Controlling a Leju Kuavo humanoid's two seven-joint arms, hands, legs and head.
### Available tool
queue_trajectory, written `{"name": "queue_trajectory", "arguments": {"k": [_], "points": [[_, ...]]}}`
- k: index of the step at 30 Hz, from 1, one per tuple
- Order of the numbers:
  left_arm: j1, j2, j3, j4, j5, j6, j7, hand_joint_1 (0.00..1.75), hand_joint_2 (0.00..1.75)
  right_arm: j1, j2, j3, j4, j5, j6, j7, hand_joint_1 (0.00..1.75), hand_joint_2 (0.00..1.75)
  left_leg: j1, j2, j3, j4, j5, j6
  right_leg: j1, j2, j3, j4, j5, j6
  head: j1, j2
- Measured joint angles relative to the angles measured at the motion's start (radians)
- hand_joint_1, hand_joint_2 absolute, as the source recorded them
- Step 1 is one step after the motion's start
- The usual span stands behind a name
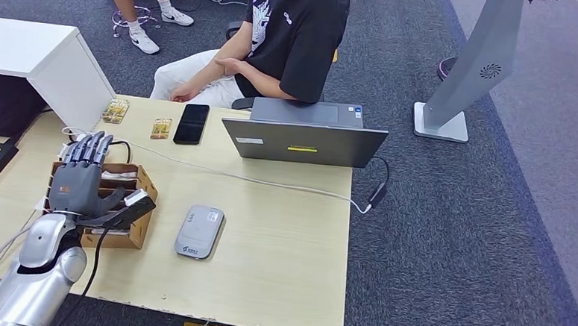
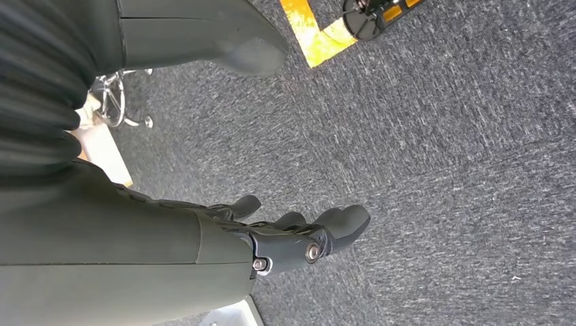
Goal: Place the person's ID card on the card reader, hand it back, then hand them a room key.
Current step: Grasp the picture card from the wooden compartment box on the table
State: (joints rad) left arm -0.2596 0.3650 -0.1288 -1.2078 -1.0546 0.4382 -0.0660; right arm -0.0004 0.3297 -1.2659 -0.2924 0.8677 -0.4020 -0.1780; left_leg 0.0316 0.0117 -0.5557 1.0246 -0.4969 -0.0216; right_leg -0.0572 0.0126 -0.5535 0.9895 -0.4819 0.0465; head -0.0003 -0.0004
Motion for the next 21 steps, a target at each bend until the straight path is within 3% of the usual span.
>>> {"name": "queue_trajectory", "arguments": {"k": [21], "points": [[0.025,0.029,-0.001,0.000,-0.002,0.029,-0.003,1.75,1.75,0.001,-0.002,0.055,0.022,-0.110,-0.033,-0.039,0.00,1.75,0.000,0.000,0.000,0.000,0.000,0.000,0.000,0.000,0.000,0.000,0.000,0.000,0.000,0.000]]}}
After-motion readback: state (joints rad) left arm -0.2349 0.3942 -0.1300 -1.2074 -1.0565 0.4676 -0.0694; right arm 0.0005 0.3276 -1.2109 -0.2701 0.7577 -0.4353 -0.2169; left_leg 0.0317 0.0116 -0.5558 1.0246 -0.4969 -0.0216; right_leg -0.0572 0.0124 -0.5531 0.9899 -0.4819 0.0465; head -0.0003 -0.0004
